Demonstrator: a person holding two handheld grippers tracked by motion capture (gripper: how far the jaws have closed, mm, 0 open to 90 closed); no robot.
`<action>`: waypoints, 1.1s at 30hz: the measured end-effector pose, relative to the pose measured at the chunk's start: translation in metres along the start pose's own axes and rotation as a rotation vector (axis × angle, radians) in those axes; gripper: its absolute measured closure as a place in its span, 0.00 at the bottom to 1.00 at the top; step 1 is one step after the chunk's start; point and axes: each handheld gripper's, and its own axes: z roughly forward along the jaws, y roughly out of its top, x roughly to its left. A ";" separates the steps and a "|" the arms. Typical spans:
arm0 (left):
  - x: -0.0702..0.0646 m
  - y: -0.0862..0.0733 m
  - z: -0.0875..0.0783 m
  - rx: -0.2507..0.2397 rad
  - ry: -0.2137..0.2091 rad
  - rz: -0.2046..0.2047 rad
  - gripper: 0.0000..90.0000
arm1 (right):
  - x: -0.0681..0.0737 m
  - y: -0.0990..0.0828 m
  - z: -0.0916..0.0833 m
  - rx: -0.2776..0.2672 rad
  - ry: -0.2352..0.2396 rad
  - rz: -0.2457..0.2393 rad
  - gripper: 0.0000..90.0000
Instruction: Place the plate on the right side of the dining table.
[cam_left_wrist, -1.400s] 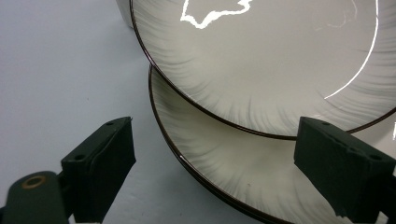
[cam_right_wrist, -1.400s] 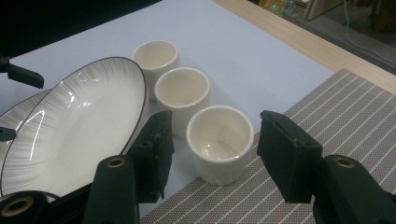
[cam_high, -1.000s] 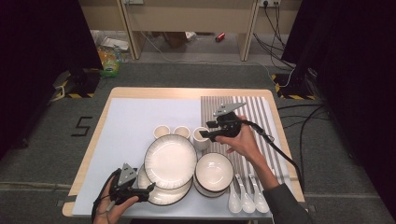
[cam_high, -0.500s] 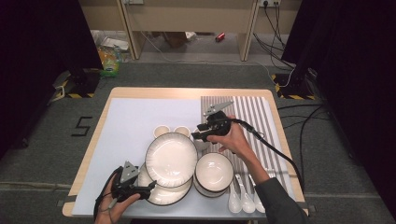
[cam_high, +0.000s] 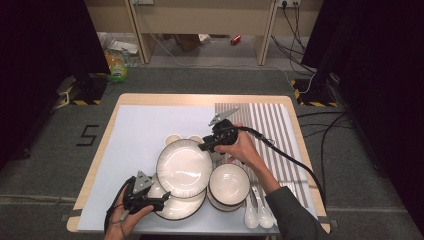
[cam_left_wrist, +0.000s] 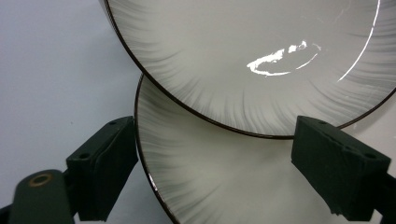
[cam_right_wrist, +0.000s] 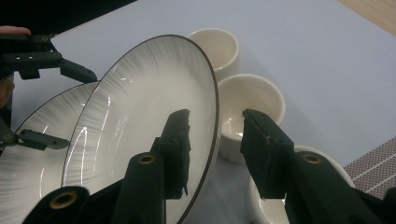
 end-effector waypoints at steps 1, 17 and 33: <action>0.000 0.000 0.000 -0.002 -0.001 -0.002 0.15 | 0.000 0.000 0.001 -0.001 0.005 0.000 0.71; 0.001 -0.001 0.001 -0.004 0.000 -0.008 0.13 | 0.000 0.003 0.018 0.064 0.037 -0.004 0.78; -0.002 -0.002 0.005 0.003 0.011 -0.002 0.12 | 0.002 0.011 0.026 0.067 0.110 -0.002 0.84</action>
